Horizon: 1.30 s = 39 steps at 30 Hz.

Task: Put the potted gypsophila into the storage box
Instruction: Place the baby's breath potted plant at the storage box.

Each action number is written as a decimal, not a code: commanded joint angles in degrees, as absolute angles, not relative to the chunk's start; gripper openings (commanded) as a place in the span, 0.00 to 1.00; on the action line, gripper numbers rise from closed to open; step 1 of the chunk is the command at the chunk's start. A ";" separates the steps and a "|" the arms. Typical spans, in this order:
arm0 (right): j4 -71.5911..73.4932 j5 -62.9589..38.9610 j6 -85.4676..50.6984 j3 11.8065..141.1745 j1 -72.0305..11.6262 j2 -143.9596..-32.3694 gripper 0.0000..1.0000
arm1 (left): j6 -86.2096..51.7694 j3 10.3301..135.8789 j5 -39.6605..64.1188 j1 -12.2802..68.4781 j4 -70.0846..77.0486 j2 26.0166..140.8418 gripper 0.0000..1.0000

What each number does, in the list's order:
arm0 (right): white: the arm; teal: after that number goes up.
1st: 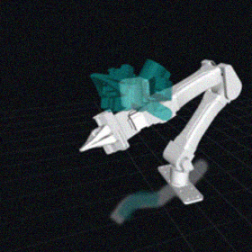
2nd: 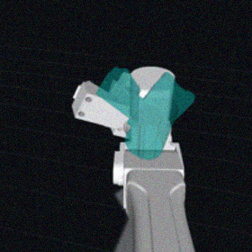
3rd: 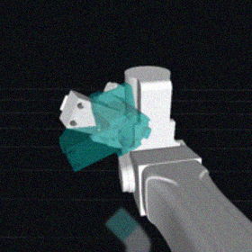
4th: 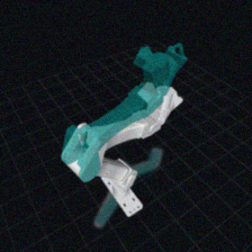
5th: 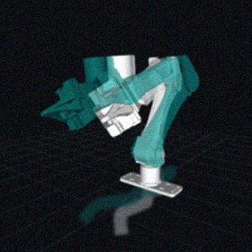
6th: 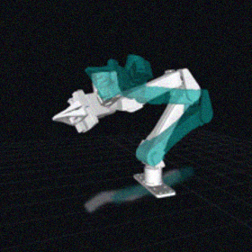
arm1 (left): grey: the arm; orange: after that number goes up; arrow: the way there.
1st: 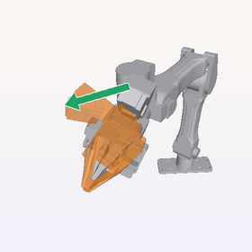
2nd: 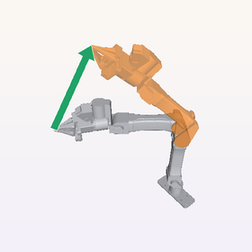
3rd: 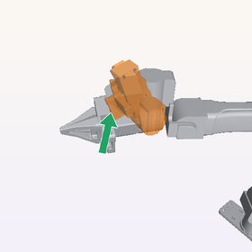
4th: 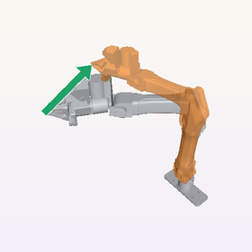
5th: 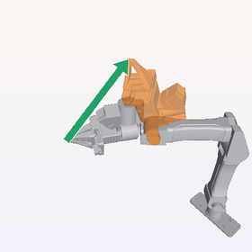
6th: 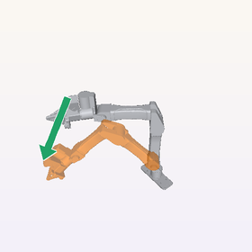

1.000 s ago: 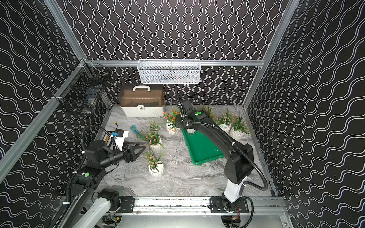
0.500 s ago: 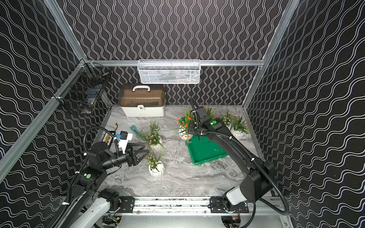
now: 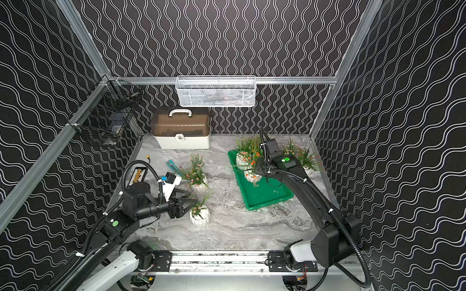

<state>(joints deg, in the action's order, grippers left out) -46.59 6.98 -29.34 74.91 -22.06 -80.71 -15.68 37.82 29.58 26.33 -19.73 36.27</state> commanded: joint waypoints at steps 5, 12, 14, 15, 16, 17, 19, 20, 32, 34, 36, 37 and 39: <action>-43.86 4.78 -28.15 74.62 -19.13 -84.83 0.04 | -11.99 39.21 22.98 26.43 -22.78 35.80 0.72; -41.41 2.52 -27.77 75.18 -18.44 -90.87 0.05 | -11.69 40.10 23.28 25.68 -24.52 37.47 0.73; -40.65 2.05 -27.68 75.65 -18.34 -92.53 0.05 | -11.60 40.27 23.29 25.42 -24.70 37.75 0.73; -40.29 1.88 -27.69 75.87 -18.35 -93.22 0.05 | -11.60 40.26 23.29 25.36 -24.70 37.73 0.73; -39.96 1.65 -27.68 76.14 -18.24 -94.08 0.05 | -11.60 40.23 23.48 25.27 -24.57 37.64 0.73; -39.66 1.37 -27.75 76.49 -18.20 -94.95 0.05 | -11.58 40.10 23.55 25.12 -24.40 37.56 0.73; -39.20 0.88 -27.86 77.11 -18.12 -96.49 0.05 | -11.60 39.94 23.65 24.79 -24.16 37.36 0.73; -39.01 0.62 -27.98 77.48 -18.07 -97.28 0.05 | -11.61 39.98 23.56 24.75 -24.17 37.17 0.74; -37.41 -0.78 -28.74 80.81 -16.99 -103.52 0.06 | -11.60 39.72 22.30 22.80 -24.17 37.00 0.76; -37.21 -1.05 -28.83 81.41 -16.92 -104.23 0.06 | -11.69 39.77 22.35 22.67 -24.26 37.22 0.76; -36.93 -1.10 -28.96 81.89 -16.94 -104.88 0.07 | -11.86 39.86 22.24 22.47 -24.34 37.43 0.76; -36.83 -1.14 -29.07 82.20 -16.96 -105.31 0.08 | -11.87 39.82 22.24 22.41 -24.42 37.46 0.76; -36.74 -1.34 -29.18 82.99 -16.96 -106.13 0.08 | -11.78 39.86 22.21 22.25 -24.43 37.48 0.76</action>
